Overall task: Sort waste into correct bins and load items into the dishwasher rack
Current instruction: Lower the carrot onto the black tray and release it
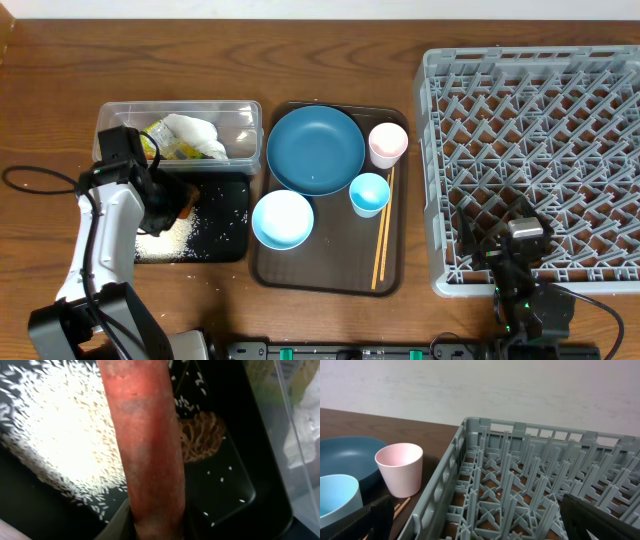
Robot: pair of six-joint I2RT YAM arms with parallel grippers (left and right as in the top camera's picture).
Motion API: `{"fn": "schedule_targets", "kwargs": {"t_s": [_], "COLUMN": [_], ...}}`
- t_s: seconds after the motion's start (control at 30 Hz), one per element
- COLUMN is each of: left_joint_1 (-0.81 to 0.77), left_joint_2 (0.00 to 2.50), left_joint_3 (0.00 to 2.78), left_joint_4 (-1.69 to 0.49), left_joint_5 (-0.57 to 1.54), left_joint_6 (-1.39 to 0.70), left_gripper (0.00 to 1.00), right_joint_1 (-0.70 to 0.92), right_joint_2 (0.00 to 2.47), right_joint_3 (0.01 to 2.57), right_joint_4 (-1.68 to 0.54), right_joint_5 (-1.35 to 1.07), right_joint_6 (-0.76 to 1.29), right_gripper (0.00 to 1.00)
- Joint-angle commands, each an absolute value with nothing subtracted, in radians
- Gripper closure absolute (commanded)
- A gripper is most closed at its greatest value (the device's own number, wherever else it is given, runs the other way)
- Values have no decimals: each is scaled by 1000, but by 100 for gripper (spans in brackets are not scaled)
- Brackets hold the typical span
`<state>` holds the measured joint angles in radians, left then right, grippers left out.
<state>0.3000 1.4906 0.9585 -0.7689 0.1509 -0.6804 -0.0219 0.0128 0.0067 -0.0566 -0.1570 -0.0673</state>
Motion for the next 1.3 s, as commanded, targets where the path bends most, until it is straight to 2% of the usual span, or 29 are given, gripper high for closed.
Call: {"fn": "schedule_targets", "kwargs": {"t_s": [0.0, 0.17, 0.2, 0.23, 0.27, 0.5, 0.93, 1.1, 1.27], "left_joint_1": [305, 305, 305, 305, 305, 305, 285, 213, 73], "left_joint_2": [1498, 1498, 1498, 1498, 1498, 1498, 1317, 1222, 1202], "left_joint_3": [953, 953, 953, 953, 953, 953, 1066, 1066, 1066], "left_joint_4": [-769, -770, -770, -770, -770, -772, -850, -894, -911], "left_joint_5": [176, 176, 176, 176, 175, 176, 201, 220, 342], "left_joint_6": [-686, -686, -686, -686, -686, -673, -419, -321, -273], "left_gripper": [74, 73, 71, 62, 58, 58, 56, 56, 57], "right_joint_1": [-17, -17, -17, -17, -17, -17, -17, -17, -17], "right_joint_2": [12, 12, 12, 12, 12, 12, 12, 12, 12], "right_joint_3": [6, 6, 6, 6, 6, 6, 6, 6, 6], "right_joint_4": [-60, -60, -60, -60, -60, -60, -60, -60, -60], "right_joint_5": [-161, -161, -161, -161, -161, -161, -161, -161, -161], "right_joint_6": [-80, -80, -80, -80, -80, -80, -80, -80, -80], "right_gripper": [1, 1, 1, 1, 1, 1, 1, 1, 1]}}
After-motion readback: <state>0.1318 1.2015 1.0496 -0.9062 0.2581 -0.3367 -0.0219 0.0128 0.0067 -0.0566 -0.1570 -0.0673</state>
